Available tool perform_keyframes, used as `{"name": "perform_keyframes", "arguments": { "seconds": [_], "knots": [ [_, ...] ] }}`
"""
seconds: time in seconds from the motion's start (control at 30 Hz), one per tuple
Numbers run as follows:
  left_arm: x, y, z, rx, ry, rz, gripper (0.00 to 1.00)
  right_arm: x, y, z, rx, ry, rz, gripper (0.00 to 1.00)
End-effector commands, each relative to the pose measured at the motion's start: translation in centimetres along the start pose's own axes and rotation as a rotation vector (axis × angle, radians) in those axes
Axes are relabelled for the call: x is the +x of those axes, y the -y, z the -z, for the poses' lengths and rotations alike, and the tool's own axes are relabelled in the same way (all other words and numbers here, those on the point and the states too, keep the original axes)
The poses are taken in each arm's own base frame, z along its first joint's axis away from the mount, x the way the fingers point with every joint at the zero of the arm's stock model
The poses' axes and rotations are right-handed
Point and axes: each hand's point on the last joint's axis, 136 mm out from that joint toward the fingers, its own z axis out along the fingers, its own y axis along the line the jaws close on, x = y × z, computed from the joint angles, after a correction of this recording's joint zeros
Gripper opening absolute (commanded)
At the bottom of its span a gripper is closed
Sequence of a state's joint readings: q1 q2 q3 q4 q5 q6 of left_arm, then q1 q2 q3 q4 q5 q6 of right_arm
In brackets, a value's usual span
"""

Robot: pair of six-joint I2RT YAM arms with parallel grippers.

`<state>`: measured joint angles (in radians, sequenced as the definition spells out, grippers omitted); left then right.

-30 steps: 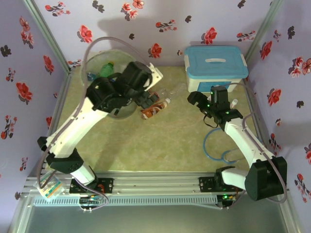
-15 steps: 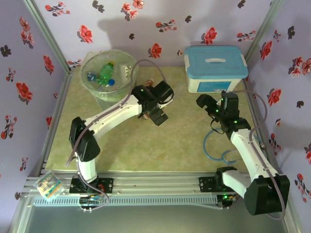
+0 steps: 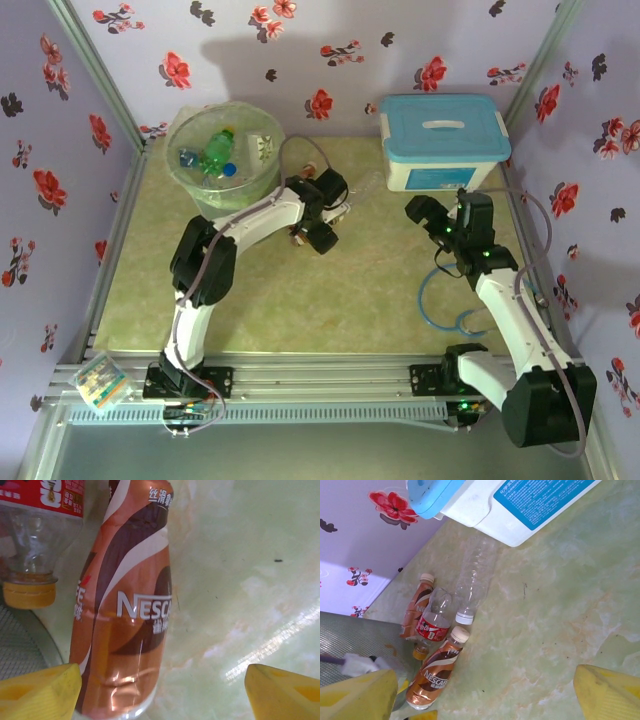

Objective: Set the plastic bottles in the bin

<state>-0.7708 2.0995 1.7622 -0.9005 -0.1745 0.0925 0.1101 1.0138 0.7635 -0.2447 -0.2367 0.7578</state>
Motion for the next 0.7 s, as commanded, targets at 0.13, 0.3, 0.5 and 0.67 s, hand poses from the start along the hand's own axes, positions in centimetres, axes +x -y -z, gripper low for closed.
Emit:
{"name": "perform_keyframes", "arguments": {
  "seconds": [0.13, 0.3, 0.5, 0.67],
  "knots": [
    [-1.3, -0.3, -2.3, 0.012, 0.007, -0.022, 0.81, 0.0, 0.3, 0.2, 0.001, 0.006, 0.025, 0.92],
    [-1.3, -0.2, -3.6, 0.014, -0.008, -0.038, 0.77, 0.1, 0.3, 0.1, 0.001, 0.002, 0.027, 0.91],
    [-1.4, -0.9, -4.0, 0.01, -0.012, -0.016, 0.64, 0.2, 0.5, 0.1, 0.005, 0.0, 0.029, 0.92],
    [-1.1, -1.0, -3.2, 0.01, -0.01, -0.006, 0.59, 0.2, 0.7, 0.2, 0.012, 0.003, 0.033, 0.92]
  ]
}}
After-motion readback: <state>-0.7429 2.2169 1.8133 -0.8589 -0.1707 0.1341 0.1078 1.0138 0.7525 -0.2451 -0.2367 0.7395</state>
